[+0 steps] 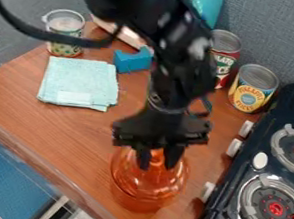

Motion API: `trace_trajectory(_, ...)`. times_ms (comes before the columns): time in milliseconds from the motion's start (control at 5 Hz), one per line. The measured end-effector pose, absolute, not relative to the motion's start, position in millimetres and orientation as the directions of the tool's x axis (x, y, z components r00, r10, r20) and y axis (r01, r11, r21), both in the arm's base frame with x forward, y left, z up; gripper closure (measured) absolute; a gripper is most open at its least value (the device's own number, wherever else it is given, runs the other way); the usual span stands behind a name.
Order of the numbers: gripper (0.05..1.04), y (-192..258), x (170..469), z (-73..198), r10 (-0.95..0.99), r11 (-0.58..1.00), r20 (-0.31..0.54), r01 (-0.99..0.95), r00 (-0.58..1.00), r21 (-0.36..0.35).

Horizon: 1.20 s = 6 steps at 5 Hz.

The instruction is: Grab the pot lid and covers the pot

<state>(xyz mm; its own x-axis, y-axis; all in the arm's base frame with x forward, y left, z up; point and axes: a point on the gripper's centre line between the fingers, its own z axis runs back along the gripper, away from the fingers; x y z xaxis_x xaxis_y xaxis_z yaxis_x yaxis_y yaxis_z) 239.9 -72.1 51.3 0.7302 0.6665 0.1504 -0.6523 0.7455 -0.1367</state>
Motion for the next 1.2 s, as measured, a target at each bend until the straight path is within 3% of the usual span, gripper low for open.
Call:
trace_trajectory(1000, 0.711, -53, 250, 38, 0.69, 0.723, 0.16, -0.682, 0.706, -0.112)
trace_trajectory(1200, 0.639, -49, 249, 37, 0.694, 0.719, 0.154, -0.687, 0.703, -0.102)
